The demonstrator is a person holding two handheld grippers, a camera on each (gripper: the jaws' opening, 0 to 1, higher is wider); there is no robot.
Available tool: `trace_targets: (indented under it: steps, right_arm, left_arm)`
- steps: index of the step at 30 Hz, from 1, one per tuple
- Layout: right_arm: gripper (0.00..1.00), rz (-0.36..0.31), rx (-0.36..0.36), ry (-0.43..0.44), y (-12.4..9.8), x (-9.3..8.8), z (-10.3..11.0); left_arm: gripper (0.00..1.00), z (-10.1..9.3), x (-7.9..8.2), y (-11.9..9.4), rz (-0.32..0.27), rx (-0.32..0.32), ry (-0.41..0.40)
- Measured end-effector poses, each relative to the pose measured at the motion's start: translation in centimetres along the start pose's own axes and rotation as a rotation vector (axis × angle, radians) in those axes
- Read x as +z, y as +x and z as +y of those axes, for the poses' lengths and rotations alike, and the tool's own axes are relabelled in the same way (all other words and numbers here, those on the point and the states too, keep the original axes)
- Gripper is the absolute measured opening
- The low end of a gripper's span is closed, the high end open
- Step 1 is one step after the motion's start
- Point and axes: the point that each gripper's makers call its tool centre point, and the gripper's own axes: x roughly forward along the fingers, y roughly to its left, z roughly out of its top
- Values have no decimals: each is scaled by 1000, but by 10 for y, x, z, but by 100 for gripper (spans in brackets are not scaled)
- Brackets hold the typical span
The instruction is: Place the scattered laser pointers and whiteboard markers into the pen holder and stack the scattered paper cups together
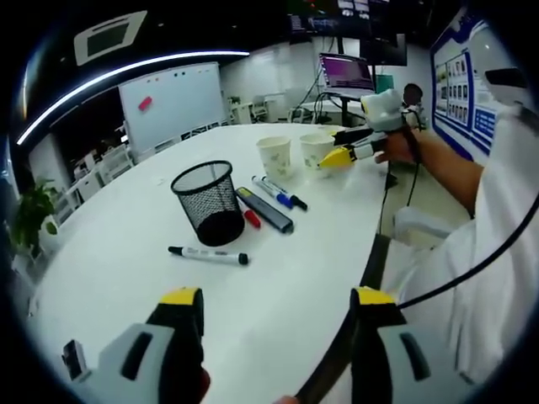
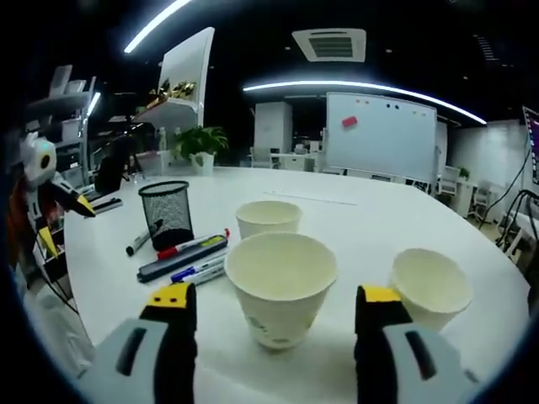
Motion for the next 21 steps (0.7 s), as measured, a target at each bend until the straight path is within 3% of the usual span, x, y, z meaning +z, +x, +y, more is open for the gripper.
trace_targets:
  steps: [21]
  right_arm:
    - [75, -25, -14, 12, 3, 1, -1]
  left_arm:
    - [71, 0, -1, 3, 9, -2, 0]
